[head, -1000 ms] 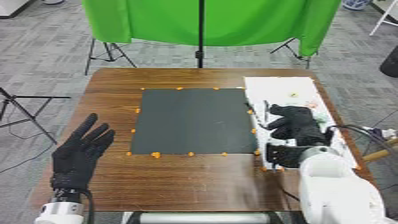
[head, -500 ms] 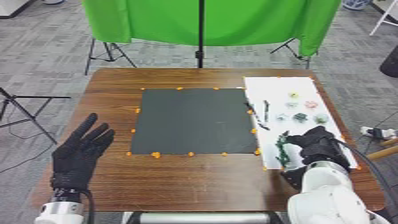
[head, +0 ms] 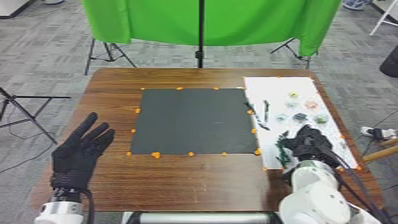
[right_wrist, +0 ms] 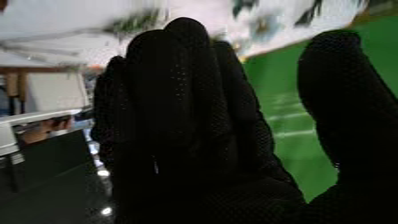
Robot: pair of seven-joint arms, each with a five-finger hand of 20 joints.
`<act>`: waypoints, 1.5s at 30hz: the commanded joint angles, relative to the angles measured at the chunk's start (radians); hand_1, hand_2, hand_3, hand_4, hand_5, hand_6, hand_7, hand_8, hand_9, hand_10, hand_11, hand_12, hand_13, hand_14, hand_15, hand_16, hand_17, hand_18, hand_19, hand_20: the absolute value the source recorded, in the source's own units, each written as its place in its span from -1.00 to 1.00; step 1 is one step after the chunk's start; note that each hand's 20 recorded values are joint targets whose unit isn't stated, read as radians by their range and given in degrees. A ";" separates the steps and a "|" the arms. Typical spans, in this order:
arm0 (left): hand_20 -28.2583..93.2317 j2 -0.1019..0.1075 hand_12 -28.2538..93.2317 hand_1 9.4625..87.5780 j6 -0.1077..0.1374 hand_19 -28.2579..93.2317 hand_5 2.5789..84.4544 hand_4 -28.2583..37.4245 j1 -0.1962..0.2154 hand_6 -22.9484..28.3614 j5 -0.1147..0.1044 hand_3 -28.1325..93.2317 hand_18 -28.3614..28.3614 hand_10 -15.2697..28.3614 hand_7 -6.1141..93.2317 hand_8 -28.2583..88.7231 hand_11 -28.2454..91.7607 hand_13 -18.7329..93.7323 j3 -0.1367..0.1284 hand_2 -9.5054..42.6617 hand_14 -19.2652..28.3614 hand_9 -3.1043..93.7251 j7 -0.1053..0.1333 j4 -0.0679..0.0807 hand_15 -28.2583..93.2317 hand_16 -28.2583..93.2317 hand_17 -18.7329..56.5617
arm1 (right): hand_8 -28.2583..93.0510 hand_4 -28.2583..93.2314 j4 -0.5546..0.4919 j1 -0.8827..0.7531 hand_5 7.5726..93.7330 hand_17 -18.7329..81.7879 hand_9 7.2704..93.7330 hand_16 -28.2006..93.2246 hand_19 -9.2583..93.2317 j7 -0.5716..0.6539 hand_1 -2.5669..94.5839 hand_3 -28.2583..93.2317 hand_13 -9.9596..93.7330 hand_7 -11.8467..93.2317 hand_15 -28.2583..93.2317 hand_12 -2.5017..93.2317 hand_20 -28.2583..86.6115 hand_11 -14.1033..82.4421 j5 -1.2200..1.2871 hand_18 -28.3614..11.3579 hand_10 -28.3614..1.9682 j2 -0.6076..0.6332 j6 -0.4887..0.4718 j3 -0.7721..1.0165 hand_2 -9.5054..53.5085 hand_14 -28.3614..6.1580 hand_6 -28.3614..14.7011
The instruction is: Arrange flowers
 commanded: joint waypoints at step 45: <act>-0.45 0.123 -0.38 -0.67 0.098 0.31 -0.11 -0.93 0.094 0.15 -0.049 0.81 0.91 0.58 -0.67 -0.68 -0.20 -0.25 -0.086 -0.48 0.93 -0.20 0.079 -0.062 0.16 -0.67 -0.79 | -0.36 -0.96 0.321 0.702 0.93 0.64 0.97 -0.18 1.00 -0.434 0.24 0.63 0.95 -0.33 0.57 -0.49 0.19 0.24 0.069 -0.41 0.08 -0.465 -0.217 -0.544 -1.00 0.40 0.09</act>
